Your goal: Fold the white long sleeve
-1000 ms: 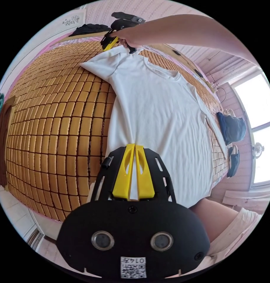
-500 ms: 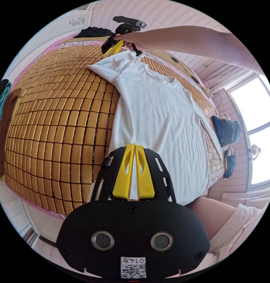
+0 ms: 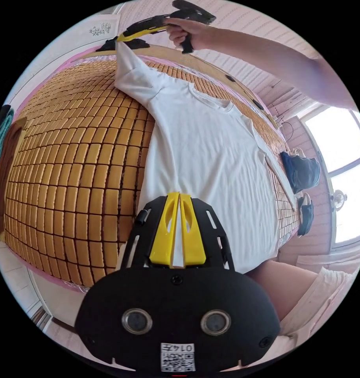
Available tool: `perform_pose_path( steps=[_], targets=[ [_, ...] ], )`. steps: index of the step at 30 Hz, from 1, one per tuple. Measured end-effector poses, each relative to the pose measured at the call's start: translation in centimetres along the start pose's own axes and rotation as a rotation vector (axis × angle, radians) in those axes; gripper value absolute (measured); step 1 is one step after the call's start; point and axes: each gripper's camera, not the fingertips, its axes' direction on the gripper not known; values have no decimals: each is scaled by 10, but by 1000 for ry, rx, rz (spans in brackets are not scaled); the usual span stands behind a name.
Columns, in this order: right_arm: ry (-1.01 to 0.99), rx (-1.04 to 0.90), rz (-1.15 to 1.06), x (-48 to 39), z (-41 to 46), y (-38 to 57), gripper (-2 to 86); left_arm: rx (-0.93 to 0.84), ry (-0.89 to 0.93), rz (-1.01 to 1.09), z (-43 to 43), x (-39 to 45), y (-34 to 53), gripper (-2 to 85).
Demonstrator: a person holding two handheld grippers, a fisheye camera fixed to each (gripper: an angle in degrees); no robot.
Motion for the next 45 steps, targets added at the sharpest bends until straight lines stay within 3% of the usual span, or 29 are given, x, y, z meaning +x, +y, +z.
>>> perform_pose_path(
  steps=[3, 7, 13, 15, 19, 23, 28, 34, 38, 42, 45],
  targets=[
    [-202, -79, -282, -54, -21, -8, 5, 27, 19, 17, -26, 1, 13, -10],
    [-64, -175, -136, -42, -11, -4, 48, 28, 14, -12, -57, -7, 32, -8],
    [252, -357, 62, -25, 42, 22, 86, 33, -181, -168, -112, -56, 60, 0],
    [312, -398, 106, -22, 62, 25, 96, 39, -318, -281, -132, -86, 73, 7],
    [435, -503, 172, -22, 108, 25, 68, 79, -406, -507, -153, -128, 99, 32],
    [515, -487, 116, -36, 122, 20, 5, -66, -384, -628, -133, -158, 118, 60],
    [469, -420, 127, -40, 111, 19, -6, -73, -372, -580, -146, -155, 123, 13],
    [366, -226, 229, -28, 82, 25, 0, 147, -352, -562, -204, -144, 130, -8],
    [405, -230, 227, -17, 106, 16, 1, 301, -425, -591, -237, -156, 119, -9],
    [474, -344, 277, 10, 164, 13, 0, 225, -442, -621, -217, -190, 99, -5],
    [487, -325, 322, 19, 179, 17, 0, 202, -438, -635, -211, -201, 89, -2]
  ],
)
